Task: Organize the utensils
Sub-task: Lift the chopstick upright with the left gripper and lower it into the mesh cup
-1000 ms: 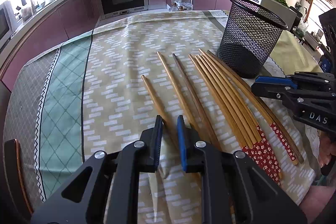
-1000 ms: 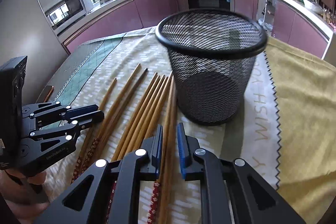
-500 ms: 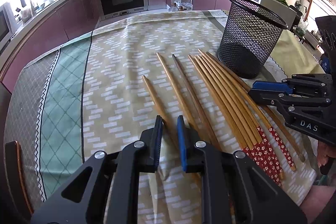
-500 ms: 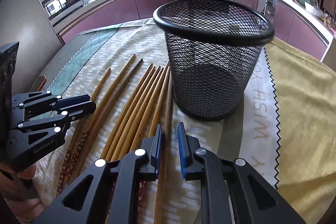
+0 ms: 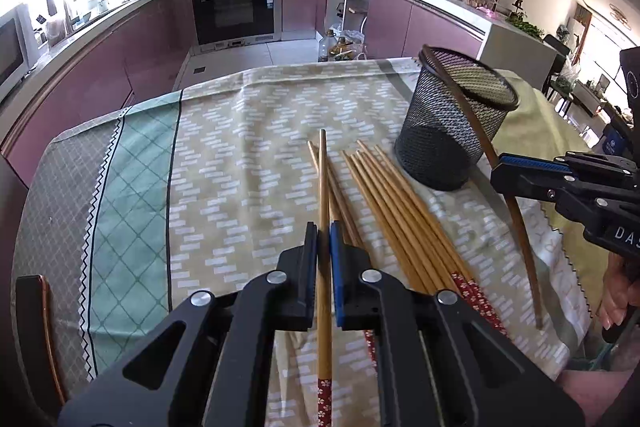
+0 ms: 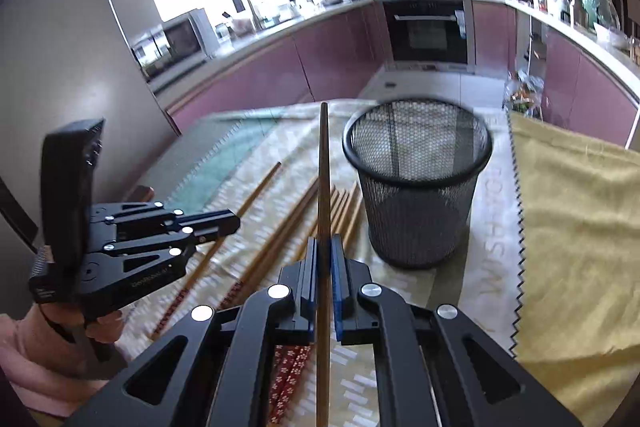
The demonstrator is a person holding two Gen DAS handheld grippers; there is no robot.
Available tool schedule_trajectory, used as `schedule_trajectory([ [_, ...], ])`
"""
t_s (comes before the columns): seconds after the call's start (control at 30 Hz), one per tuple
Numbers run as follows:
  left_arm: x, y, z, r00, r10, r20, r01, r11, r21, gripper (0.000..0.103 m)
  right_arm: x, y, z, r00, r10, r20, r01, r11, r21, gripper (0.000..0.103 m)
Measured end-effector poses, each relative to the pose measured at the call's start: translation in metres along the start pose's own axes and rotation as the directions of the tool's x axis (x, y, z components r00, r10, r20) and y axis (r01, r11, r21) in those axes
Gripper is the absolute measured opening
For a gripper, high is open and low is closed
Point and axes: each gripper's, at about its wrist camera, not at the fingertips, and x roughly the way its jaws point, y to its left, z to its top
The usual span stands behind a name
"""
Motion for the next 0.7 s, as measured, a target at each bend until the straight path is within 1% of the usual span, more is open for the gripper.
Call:
schedule_trajectory([
  [0.1,-0.022,-0.003,0.012,0.997,-0.052,0.052,0.051,0.999,0.006,0.007,-0.024,-0.002,0.011,0.997,0.015,0.073,-0.015,1.0,-0.004,0.006],
  [0.2,-0.047,-0.009,0.027,0.988,-0.108,0.112,0.107,0.994,0.022,0.007,-0.047,-0.004,0.024,0.988,0.014,0.155,-0.011,1.0,-0.021,0.006],
  [0.3,-0.072,-0.017,0.046,0.971,-0.158,0.177,0.152,0.987,0.047,0.007,-0.066,-0.007,0.037,0.976,0.007,0.218,0.003,0.999,-0.044,0.006],
  [0.43,-0.098,-0.028,0.071,0.942,-0.218,0.253,0.205,0.976,0.078,0.007,-0.082,-0.011,0.055,0.96,0.008,0.279,0.01,0.998,-0.065,0.006],
  [0.6,-0.117,-0.041,0.103,0.916,-0.237,0.325,0.218,0.971,0.096,0.007,-0.102,-0.021,0.079,0.94,0.012,0.34,0.016,0.997,-0.08,0.006],
  [0.7,-0.121,-0.048,0.125,0.9,-0.253,0.354,0.233,0.967,0.1,0.007,-0.107,-0.027,0.093,0.929,-0.004,0.371,0.034,0.997,-0.075,0.006],
])
